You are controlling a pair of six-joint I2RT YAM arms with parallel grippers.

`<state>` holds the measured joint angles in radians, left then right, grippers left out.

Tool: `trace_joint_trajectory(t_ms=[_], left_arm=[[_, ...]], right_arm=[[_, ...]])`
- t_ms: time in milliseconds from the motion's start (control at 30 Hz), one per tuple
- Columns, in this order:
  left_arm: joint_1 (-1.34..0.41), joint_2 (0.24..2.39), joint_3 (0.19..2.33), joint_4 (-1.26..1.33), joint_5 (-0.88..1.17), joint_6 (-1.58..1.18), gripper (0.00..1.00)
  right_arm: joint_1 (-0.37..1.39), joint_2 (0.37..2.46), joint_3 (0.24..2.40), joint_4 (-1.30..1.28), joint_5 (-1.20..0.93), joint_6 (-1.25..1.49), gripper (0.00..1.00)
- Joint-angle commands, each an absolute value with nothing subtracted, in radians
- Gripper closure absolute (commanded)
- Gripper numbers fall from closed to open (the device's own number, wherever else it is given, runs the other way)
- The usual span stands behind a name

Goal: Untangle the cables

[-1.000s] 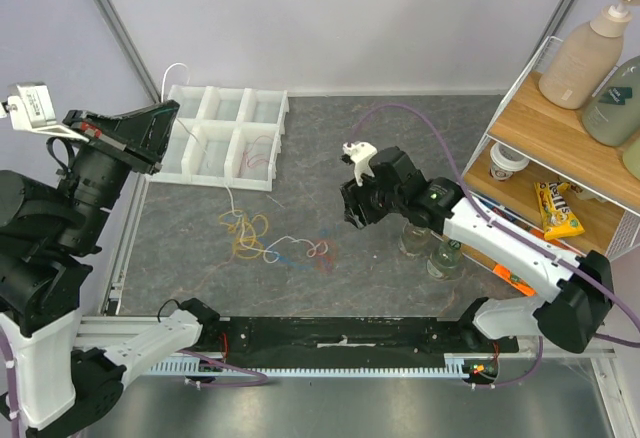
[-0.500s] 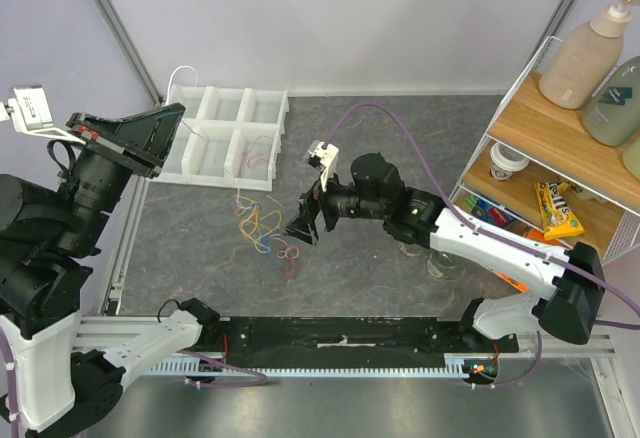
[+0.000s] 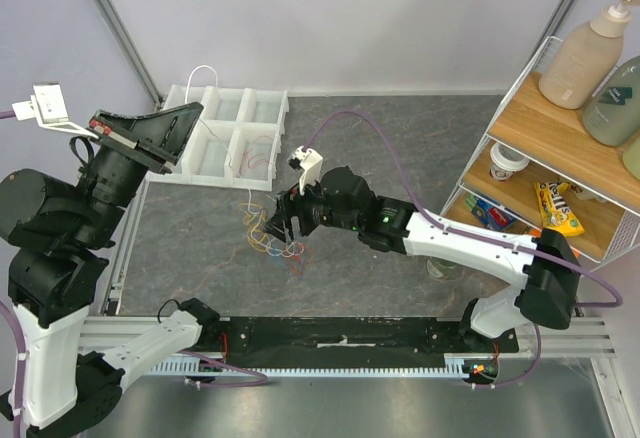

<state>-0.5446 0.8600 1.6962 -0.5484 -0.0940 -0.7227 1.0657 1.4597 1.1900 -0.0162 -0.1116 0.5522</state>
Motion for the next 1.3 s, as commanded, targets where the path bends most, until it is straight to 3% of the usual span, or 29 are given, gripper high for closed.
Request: trace_joint_trajectory(t_ms=[0, 100, 267, 333, 433, 500, 900, 1267], left_arm=[[-0.538, 0.861, 1.707, -0.462, -0.071, -0.810, 0.98], [-0.538, 0.853, 1.709, -0.463, -0.080, -0.808, 0.98], [-0.538, 0.836, 1.715, -0.494, -0.101, -0.813, 0.98], [-0.538, 0.838, 1.729, -0.503, -0.104, -0.810, 0.98], [-0.538, 0.848, 1.773, -0.517, -0.104, -0.784, 0.98], [-0.538, 0.854, 1.798, -0.518, -0.110, -0.772, 0.98], [-0.538, 0.931, 1.977, -0.529, -0.144, -0.628, 0.98], [-0.538, 0.971, 2.078, -0.546, -0.199, -0.477, 0.99]], right_arm=[[1.081, 1.494, 1.206, -0.031, -0.006, 0.621, 0.23], [1.083, 1.509, 1.207, -0.008, 0.012, 0.629, 0.28], [1.081, 1.575, 1.272, 0.018, 0.003, 0.650, 0.50], [1.081, 1.588, 1.273, 0.009, 0.012, 0.658, 0.67], [1.078, 1.589, 1.247, -0.027, 0.054, 0.663, 0.82], [1.063, 1.579, 1.221, -0.043, 0.072, 0.666, 1.00], [0.890, 1.421, 0.947, -0.234, 0.239, 0.629, 1.00], [0.876, 1.356, 0.796, -0.351, 0.383, 0.525, 1.00]])
